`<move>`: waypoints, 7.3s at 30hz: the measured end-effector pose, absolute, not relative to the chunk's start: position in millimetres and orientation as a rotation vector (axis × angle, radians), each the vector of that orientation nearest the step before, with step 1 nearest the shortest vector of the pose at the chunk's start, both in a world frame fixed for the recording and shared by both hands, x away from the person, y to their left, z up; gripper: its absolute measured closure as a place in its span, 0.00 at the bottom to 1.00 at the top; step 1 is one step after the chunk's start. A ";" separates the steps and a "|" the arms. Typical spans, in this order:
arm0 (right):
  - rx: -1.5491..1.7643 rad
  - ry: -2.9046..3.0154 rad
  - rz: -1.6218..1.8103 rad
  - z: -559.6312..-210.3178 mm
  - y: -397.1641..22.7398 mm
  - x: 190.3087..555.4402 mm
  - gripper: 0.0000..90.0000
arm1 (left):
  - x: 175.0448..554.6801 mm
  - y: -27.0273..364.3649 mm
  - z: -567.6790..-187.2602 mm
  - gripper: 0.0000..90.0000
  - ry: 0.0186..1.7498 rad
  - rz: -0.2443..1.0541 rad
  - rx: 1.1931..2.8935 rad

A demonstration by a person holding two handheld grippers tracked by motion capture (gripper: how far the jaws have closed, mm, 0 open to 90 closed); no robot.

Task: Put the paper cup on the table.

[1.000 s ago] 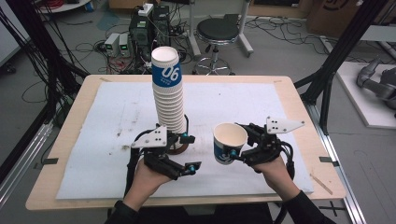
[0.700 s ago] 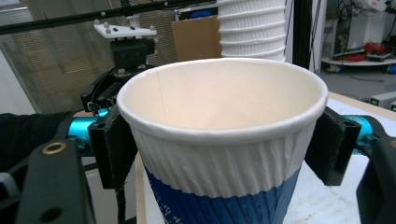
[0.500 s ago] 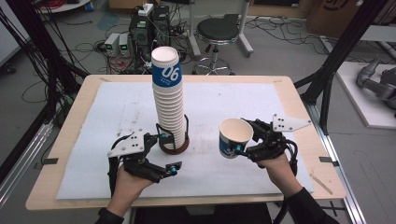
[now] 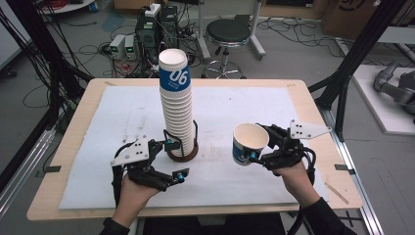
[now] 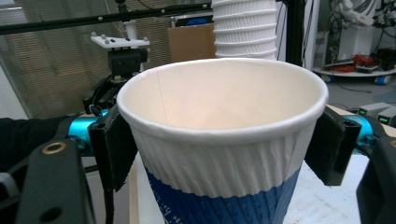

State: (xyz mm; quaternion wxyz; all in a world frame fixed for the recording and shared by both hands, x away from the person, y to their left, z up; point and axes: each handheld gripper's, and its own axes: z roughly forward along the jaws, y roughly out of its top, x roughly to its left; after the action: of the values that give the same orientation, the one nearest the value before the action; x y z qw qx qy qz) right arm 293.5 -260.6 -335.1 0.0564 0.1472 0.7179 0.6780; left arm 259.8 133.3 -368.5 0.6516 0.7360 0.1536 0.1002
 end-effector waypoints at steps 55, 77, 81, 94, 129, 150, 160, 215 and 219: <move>0.867 1.943 1.760 -374.8 -304.0 374.4 0.25 | 255.9 151.9 -390.7 0.17 0.463 0.284 1.689; 1.066 1.902 1.594 -416.9 -311.4 410.8 0.25 | 255.4 149.2 -392.0 0.17 0.449 0.279 1.698; 1.105 1.895 1.574 -423.8 -311.4 416.9 0.25 | 254.9 149.1 -392.0 0.17 0.448 0.278 1.696; 1.171 1.878 1.501 -439.6 -310.8 430.3 0.25 | 254.4 149.2 -392.4 0.17 0.446 0.276 1.694; 1.214 1.920 1.368 -439.8 -310.3 406.6 0.21 | 254.6 143.0 -390.8 0.17 0.428 0.276 1.705; 1.201 1.954 1.219 -436.8 -303.1 395.4 0.15 | 256.7 141.4 -390.7 0.17 0.422 0.267 1.708; 1.239 1.952 1.178 -430.6 -310.0 384.2 0.15 | 257.1 140.5 -390.7 0.17 0.415 0.261 1.712; 0.501 2.207 1.855 -334.1 -273.3 287.8 0.16 | 257.9 135.3 -369.7 0.17 0.396 0.248 1.657; 0.466 2.207 1.870 -328.1 -276.6 284.1 0.16 | 257.7 132.8 -368.0 0.17 0.385 0.242 1.659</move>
State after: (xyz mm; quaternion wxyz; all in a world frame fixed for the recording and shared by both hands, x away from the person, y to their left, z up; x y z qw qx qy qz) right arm 284.1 -276.6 -328.1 0.1058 0.1580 0.7490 0.6347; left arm 257.7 132.8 -368.0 0.6522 0.7311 0.1698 0.1065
